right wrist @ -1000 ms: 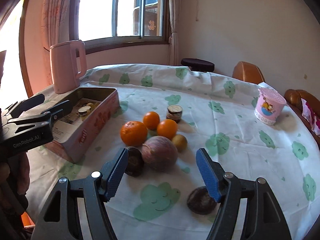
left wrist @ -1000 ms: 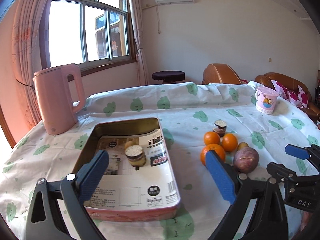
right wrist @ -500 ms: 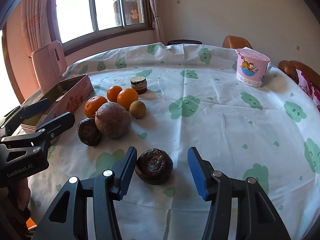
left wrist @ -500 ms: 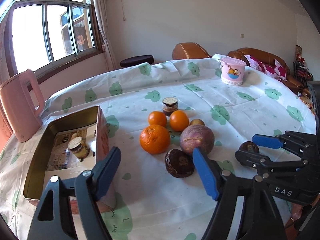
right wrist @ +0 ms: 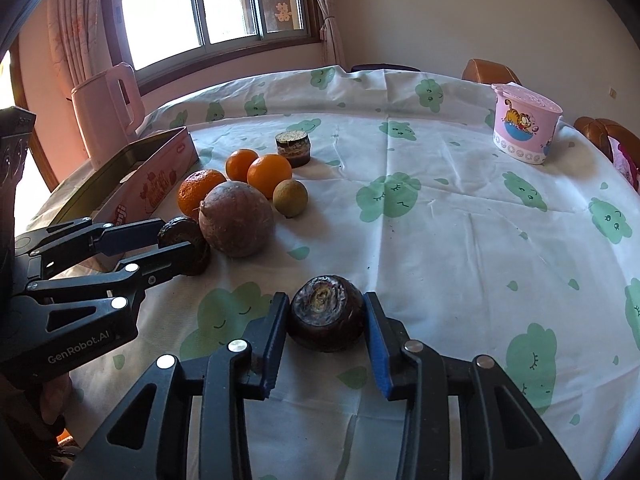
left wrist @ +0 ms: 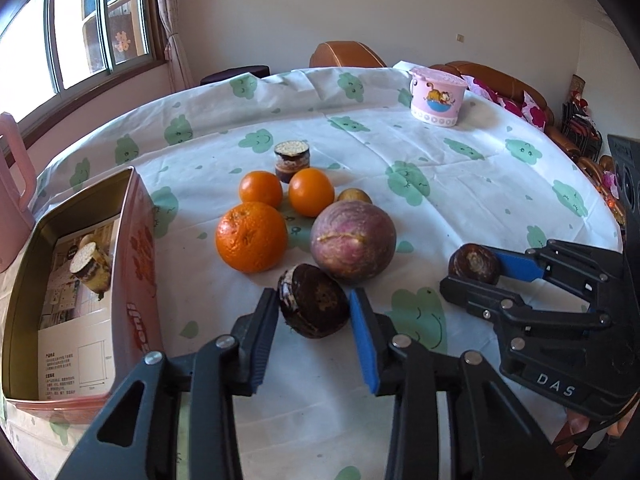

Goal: Organize fruits
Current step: 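Grasp a dark dried fruit with the left gripper while the right gripper grasps another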

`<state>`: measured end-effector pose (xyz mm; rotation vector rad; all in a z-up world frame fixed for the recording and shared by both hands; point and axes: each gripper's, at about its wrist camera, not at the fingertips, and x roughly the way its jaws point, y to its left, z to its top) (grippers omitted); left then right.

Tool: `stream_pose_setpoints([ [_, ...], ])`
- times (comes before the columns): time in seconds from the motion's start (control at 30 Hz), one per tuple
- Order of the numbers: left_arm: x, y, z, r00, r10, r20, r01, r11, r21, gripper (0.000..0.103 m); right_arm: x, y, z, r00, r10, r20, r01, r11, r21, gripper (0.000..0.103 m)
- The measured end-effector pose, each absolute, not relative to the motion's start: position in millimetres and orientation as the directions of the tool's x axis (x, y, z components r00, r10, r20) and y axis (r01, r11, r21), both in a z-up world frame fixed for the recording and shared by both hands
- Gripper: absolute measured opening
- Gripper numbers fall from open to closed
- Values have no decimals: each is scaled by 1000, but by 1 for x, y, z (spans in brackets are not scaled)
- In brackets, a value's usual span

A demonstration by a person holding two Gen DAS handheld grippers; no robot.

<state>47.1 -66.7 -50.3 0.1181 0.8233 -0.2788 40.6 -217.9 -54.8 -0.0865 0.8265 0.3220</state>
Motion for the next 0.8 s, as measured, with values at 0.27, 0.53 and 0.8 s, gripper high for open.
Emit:
stream_pose_setpoints([
  [0.27, 46, -63, -47, 652, -230, -722, 296, 955, -37, 34, 38, -213, -54, 642, 242, -728, -334, 942, 18, 39],
  [0.53, 34, -58, -36, 730, -194, -655, 253, 968, -6, 34, 27, -214, -46, 692, 283, -664, -363, 932, 18, 39],
  [0.8, 30, -52, -30, 763, -183, -619, 226, 974, -9, 34, 21, -216, -41, 728, 294, -619, -357, 934, 25, 39],
])
